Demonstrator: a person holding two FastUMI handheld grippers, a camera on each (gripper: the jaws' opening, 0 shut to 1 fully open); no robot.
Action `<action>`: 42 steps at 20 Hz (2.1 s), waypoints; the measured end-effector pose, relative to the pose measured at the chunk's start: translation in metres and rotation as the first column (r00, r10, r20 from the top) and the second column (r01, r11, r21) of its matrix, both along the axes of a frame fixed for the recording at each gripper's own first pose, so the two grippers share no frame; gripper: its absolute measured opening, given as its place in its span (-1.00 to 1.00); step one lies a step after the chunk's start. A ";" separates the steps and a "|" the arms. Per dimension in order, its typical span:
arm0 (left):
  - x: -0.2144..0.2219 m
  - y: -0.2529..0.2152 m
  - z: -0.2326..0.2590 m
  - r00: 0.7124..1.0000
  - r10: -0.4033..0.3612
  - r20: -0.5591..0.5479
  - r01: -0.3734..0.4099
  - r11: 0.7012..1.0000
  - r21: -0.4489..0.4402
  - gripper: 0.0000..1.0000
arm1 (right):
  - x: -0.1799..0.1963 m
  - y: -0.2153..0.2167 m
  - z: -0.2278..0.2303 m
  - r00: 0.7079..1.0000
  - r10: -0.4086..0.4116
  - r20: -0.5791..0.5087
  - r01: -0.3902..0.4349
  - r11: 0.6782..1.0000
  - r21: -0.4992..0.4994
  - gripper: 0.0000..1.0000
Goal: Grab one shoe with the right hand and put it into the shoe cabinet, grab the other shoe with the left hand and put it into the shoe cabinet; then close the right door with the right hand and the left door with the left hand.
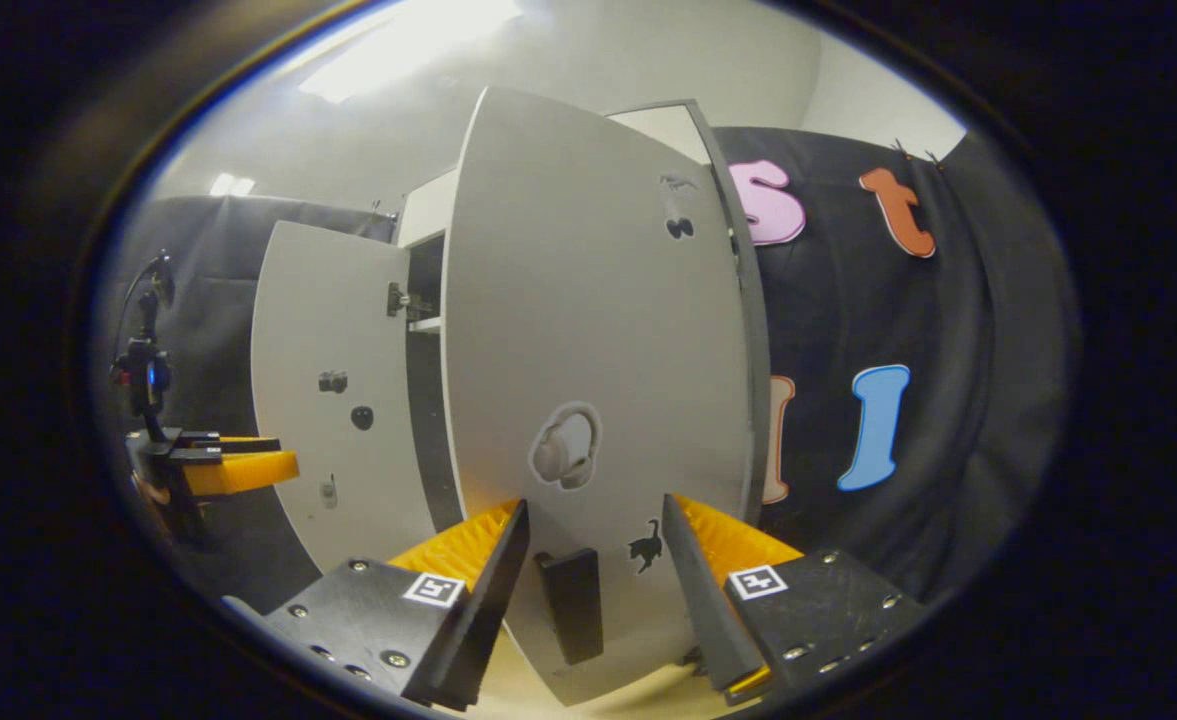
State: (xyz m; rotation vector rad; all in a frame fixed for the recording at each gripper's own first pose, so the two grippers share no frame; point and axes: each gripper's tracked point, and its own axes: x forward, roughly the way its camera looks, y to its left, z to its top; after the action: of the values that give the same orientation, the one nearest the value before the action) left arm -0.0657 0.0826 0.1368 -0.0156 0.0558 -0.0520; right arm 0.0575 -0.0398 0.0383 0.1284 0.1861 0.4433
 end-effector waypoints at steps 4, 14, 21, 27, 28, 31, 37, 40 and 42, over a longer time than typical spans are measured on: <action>-0.013 0.023 0.006 0.999 0.034 0.014 -0.034 0.999 -0.004 0.79 | 0.019 0.033 -0.005 1.000 0.011 -0.011 -0.011 1.000 0.023 0.62; -0.047 0.102 0.009 0.985 0.173 0.021 -0.173 0.984 -0.038 0.77 | 0.054 0.067 -0.007 0.999 -0.030 0.020 0.029 0.999 0.036 0.64; -0.035 0.157 0.008 0.970 0.239 0.038 -0.239 0.971 -0.021 0.76 | 0.078 0.080 -0.012 0.997 -0.070 0.030 0.069 0.997 0.029 0.63; -0.005 0.165 0.002 0.983 0.179 0.033 -0.178 0.984 -0.029 0.88 | 0.093 0.088 -0.015 0.991 -0.128 0.050 0.127 0.992 0.011 0.63; -0.001 0.166 0.001 0.985 0.167 0.032 -0.166 0.986 -0.027 0.88 | 0.096 0.089 -0.015 0.989 -0.139 0.056 0.139 0.990 0.005 0.63; 0.007 0.165 -0.002 0.992 0.123 0.022 -0.122 0.992 -0.046 0.77 | 0.105 0.092 -0.018 0.981 -0.174 0.081 0.177 0.984 -0.034 0.62; 0.015 0.163 0.001 0.998 0.061 0.034 -0.060 0.998 -0.033 0.87 | 0.114 0.095 -0.021 0.967 -0.234 0.097 0.240 0.970 -0.047 0.61; 0.014 0.161 0.002 0.998 0.049 0.036 -0.049 0.999 -0.013 0.76 | 0.119 0.096 -0.021 0.962 -0.252 0.104 0.259 0.965 -0.052 0.51; 0.014 0.160 0.003 0.998 0.039 0.043 -0.039 0.999 -0.011 0.76 | 0.124 0.096 -0.021 0.961 -0.255 0.105 0.262 0.964 -0.052 0.52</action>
State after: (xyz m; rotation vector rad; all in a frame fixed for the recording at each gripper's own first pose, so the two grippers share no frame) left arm -0.0519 0.2429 0.1397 -0.0261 0.0122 -0.0134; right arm 0.1811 0.0558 0.0170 0.0651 0.0855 0.1815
